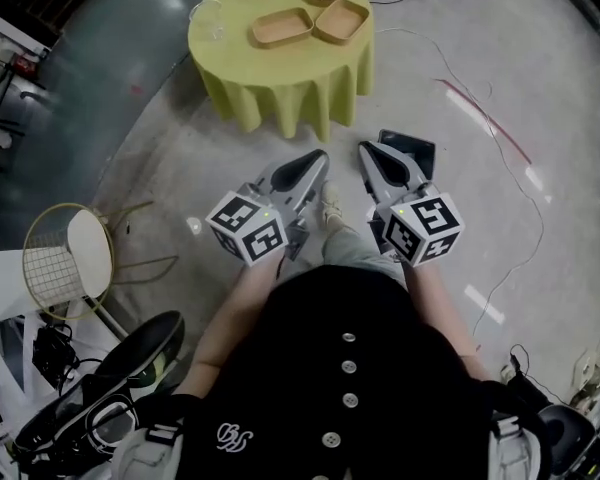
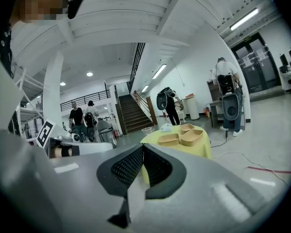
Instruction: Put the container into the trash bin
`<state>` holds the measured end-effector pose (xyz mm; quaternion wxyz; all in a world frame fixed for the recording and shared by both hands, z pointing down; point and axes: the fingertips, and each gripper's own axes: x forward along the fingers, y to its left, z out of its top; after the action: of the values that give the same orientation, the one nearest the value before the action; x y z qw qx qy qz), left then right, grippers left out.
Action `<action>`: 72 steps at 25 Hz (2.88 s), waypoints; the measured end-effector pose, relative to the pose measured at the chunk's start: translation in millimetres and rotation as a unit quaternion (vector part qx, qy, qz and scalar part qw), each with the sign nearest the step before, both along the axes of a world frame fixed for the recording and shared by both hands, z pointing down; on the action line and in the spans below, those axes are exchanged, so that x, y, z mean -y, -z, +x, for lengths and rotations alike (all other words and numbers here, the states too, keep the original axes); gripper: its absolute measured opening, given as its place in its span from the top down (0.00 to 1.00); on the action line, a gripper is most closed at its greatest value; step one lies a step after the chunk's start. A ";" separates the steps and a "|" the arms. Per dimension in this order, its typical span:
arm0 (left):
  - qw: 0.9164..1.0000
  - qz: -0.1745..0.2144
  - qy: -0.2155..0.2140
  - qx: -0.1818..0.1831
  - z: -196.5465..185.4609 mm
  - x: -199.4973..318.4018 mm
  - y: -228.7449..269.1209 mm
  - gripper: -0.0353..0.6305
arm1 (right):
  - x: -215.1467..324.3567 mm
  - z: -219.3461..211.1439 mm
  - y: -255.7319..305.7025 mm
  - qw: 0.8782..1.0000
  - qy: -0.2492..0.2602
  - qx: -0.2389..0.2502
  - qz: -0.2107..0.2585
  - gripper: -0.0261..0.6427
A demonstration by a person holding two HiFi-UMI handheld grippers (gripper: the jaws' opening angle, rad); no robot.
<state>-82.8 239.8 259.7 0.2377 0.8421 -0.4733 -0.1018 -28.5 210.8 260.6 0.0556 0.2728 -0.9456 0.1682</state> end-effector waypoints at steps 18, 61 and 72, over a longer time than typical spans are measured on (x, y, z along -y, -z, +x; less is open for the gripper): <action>0.999 -0.010 0.034 -0.016 -49.4 202.7 2.1 0.90 | 197.0 -70.2 8.6 0.997 0.070 0.012 -0.001 0.96; 0.994 -0.095 -0.045 -0.037 -124.9 287.1 -53.9 0.90 | 276.1 -135.3 -68.2 0.989 0.032 -0.135 -0.045 0.82; 0.988 -0.126 -0.069 -0.050 -132.7 300.0 -79.3 0.90 | 296.2 -149.0 -100.9 0.980 0.036 -0.191 -0.050 0.81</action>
<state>-215.6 -60.2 339.1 0.3718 0.8300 -0.4105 -0.0661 -177.4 -85.4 361.6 0.2544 0.2624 -0.9173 0.1582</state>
